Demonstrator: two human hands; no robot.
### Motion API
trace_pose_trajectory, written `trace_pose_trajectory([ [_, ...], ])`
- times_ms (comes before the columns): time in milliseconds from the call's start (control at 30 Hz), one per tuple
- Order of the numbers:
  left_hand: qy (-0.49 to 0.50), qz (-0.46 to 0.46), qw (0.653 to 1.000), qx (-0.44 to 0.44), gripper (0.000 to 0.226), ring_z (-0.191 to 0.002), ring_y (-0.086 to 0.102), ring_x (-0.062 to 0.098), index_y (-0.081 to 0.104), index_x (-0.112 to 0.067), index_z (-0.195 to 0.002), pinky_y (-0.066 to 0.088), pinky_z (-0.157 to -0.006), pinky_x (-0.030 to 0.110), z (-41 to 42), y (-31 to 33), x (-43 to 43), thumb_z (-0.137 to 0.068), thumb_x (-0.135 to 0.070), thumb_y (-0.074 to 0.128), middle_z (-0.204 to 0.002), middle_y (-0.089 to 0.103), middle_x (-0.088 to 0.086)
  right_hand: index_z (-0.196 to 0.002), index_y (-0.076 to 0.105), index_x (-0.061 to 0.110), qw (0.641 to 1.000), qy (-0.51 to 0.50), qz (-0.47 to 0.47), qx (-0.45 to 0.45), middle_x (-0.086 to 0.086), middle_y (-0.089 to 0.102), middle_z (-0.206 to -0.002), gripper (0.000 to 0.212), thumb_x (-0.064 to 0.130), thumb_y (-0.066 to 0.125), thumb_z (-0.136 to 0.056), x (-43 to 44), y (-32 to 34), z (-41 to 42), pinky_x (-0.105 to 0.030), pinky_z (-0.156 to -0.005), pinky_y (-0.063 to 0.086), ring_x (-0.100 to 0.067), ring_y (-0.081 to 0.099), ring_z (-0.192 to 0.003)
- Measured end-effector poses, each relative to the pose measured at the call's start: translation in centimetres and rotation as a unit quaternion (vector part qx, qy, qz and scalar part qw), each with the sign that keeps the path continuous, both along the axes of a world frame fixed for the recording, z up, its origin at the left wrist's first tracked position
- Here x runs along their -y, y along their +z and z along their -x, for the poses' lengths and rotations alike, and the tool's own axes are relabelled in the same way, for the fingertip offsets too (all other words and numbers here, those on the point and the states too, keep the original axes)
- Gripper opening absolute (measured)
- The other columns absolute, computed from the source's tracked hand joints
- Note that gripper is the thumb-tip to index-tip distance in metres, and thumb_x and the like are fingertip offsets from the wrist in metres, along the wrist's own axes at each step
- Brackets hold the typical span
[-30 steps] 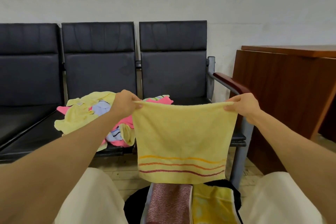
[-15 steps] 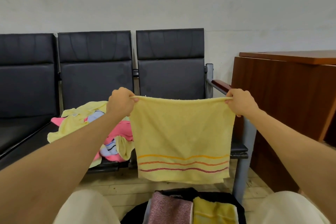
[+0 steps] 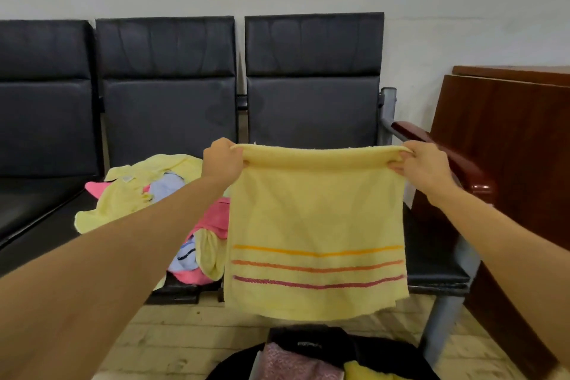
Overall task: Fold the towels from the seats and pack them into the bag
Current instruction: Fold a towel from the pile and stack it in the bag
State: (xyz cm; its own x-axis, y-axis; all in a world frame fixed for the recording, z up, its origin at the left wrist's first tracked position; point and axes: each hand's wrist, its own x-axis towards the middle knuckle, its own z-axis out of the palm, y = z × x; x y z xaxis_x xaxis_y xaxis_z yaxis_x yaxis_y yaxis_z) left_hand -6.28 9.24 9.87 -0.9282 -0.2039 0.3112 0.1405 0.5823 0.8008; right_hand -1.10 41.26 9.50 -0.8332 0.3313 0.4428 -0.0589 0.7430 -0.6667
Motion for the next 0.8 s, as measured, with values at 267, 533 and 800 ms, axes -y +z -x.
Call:
trace_pose_trajectory([
  [267,-0.063,0.037,0.996,0.043,0.025,-0.097,0.057,0.029,0.047,-0.002,-0.115,0.045,-0.084,0.039,-0.5,-10.5,-1.2,-0.103,-0.020,0.035,-0.105,0.057,0.014,-0.117,0.064,0.007,0.996,0.020,-0.055,0.062,-0.008,0.066,-0.100,0.028,0.010,0.041,-0.102,-0.2,-10.7,-0.8,-0.027,-0.072,0.037,-0.021,0.058,-0.089],
  [533,-0.217,0.183,0.957,0.054,0.010,-0.081,0.049,0.019,0.046,-0.006,-0.100,0.033,-0.059,0.016,-3.3,-18.5,0.2,-0.101,-0.009,0.037,-0.083,0.048,-0.002,-0.113,0.068,0.017,0.966,0.089,-0.152,0.191,-0.005,0.069,-0.112,0.027,0.009,0.047,-0.098,-1.1,-17.0,-2.3,-0.038,-0.086,0.052,-0.025,0.064,-0.100],
  [800,-0.235,0.186,0.952,0.061,0.026,-0.106,0.050,0.015,0.045,-0.006,-0.126,0.035,-0.082,0.022,-1.0,-18.9,0.5,-0.102,-0.014,0.036,-0.115,0.051,0.002,-0.122,0.064,0.013,0.972,0.086,-0.125,0.181,-0.009,0.061,-0.127,0.030,0.010,0.042,-0.102,-1.0,-18.2,0.1,-0.029,-0.087,0.043,-0.024,0.056,-0.107],
])
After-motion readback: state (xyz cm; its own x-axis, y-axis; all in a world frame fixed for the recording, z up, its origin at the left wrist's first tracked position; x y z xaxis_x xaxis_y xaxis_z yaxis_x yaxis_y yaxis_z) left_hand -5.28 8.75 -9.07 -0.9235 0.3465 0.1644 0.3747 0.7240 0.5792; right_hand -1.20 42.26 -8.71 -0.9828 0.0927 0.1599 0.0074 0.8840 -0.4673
